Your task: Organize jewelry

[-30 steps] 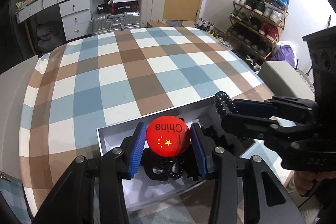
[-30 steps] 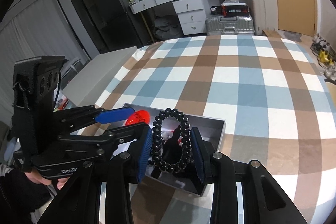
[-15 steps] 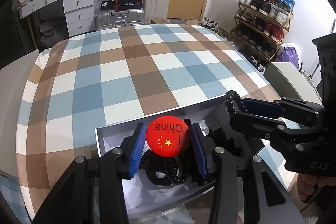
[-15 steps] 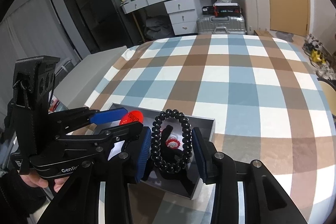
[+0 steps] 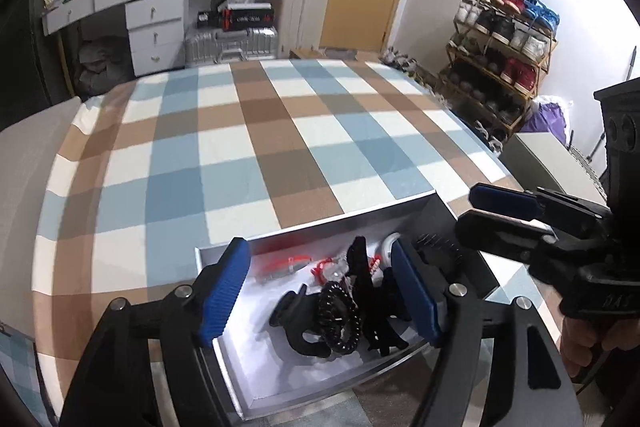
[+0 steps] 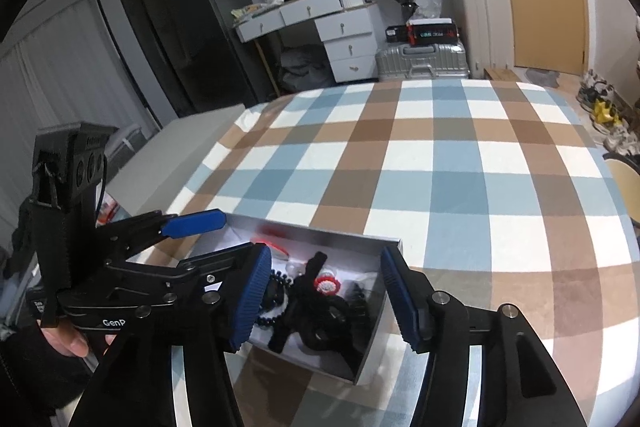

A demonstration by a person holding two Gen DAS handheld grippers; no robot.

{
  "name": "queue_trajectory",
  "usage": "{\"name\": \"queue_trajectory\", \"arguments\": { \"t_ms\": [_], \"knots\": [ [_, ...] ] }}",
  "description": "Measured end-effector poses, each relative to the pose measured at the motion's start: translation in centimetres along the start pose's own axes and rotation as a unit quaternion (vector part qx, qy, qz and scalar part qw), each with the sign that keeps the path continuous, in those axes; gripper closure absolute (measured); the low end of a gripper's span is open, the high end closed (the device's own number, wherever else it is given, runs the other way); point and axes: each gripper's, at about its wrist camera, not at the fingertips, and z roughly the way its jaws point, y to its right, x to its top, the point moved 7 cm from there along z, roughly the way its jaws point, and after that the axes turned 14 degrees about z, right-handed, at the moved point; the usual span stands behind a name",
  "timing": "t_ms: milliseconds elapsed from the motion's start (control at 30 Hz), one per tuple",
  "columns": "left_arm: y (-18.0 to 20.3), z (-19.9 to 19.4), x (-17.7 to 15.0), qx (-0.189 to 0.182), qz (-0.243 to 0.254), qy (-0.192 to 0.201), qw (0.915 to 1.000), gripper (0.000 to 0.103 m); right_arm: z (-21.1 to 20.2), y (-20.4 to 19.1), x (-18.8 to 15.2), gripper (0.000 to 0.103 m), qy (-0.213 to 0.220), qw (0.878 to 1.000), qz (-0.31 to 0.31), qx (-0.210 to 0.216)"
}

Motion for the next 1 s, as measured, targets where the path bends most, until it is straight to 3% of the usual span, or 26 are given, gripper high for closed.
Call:
{"name": "queue_trajectory", "arguments": {
  "t_ms": [167, 233, 400, 500, 600, 733, 833, 1000],
  "knots": [
    [-1.4, -1.6, 0.6, 0.054, -0.016, 0.052, 0.9970, 0.034, -1.4, 0.0, 0.9, 0.030, 0.045, 0.999, 0.008, 0.015],
    [-2.0, -2.5, 0.8, 0.077, -0.024, 0.082, 0.9934, 0.033, -2.5, -0.1, 1.4, 0.015, 0.083, 0.996, 0.007, 0.019],
    [-3.3, -4.9, 1.3, 0.164, -0.031, 0.152, 0.9742, 0.031, -4.8, -0.5, 2.1, 0.000, 0.186, 0.982, 0.003, 0.028],
    [-3.7, -5.8, 1.1, 0.195, -0.033, 0.177, 0.9641, 0.020, -5.7, -0.5, 2.3, 0.000, 0.232, 0.972, -0.009, 0.022],
    [-4.0, -6.4, 0.8, 0.223, -0.037, 0.188, 0.9558, 0.019, -6.1, -0.2, 2.3, 0.000, 0.271, 0.963, -0.016, 0.006],
    [-5.0, -7.0, 0.2, 0.278, -0.050, 0.199, 0.9384, 0.013, -6.0, 0.0, 2.1, 0.000, 0.299, 0.954, -0.028, -0.009],
    [-5.7, -7.0, -0.2, 0.295, -0.062, 0.202, 0.9317, 0.010, -5.8, -0.2, 1.6, 0.000, 0.306, 0.951, -0.045, -0.019],
    [-6.1, -6.5, -0.9, 0.302, -0.068, 0.201, 0.9296, 0.010, -5.6, -1.1, 0.6, 0.000, 0.315, 0.945, -0.087, -0.034]
  ]
}}
